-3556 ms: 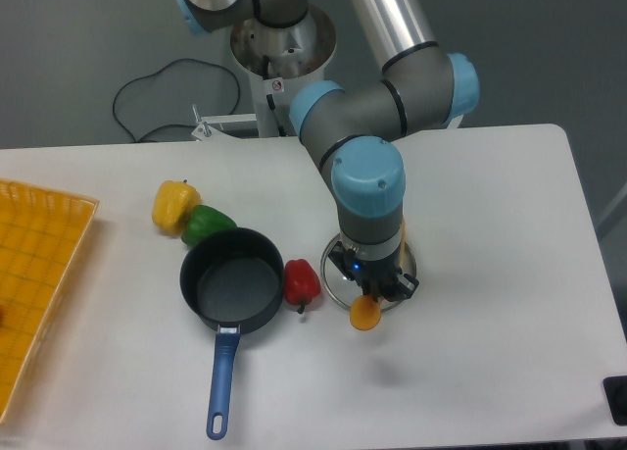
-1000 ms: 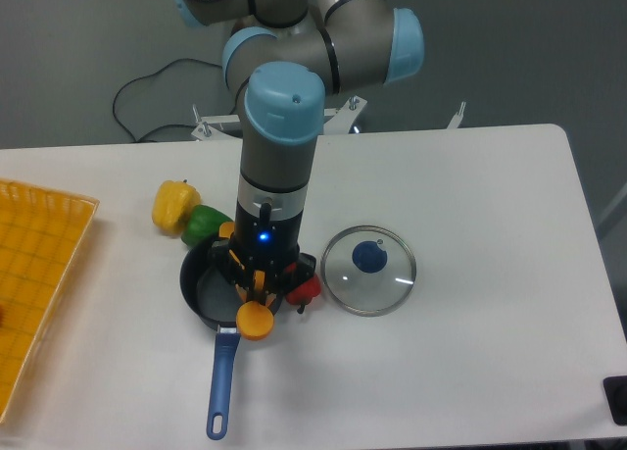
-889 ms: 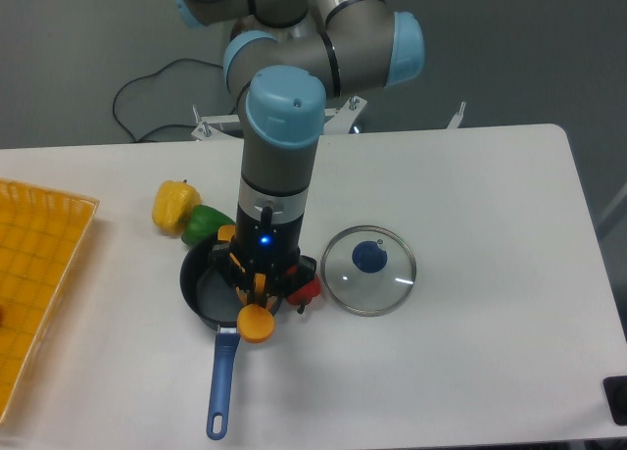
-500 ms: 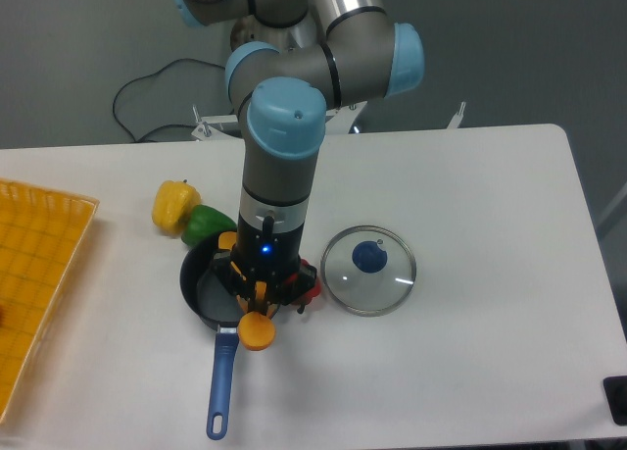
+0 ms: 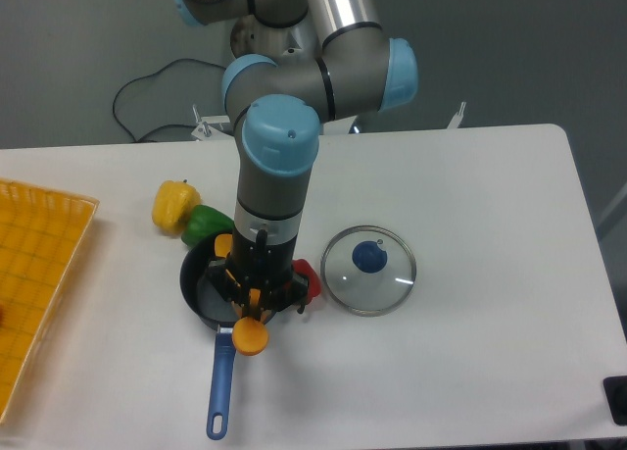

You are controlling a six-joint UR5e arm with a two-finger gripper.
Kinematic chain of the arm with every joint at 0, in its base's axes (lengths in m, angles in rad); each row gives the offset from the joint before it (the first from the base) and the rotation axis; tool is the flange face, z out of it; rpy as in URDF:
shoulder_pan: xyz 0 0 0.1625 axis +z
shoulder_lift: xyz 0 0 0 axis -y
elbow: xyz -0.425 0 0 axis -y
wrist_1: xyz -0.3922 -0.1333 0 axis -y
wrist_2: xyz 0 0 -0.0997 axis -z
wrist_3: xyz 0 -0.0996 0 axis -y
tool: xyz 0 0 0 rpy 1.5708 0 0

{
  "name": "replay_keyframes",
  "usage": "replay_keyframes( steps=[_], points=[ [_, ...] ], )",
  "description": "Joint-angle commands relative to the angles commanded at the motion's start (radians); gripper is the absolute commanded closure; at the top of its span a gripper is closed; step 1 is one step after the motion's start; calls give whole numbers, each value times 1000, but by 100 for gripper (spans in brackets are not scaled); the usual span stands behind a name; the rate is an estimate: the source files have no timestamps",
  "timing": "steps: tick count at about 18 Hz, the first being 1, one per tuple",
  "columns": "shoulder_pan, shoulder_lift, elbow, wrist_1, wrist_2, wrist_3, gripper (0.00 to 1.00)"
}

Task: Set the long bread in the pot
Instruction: 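Lower the bread into the pot, tilting it toward the blue handle, then continue lowering the bread until it rests inside the pot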

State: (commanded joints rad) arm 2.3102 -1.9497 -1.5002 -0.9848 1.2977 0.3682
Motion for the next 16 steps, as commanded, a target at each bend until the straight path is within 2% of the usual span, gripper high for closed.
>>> replay_keyframes(
  steps=[16],
  points=[
    [-29,-29,-14,12,6,3,77]
  ],
)
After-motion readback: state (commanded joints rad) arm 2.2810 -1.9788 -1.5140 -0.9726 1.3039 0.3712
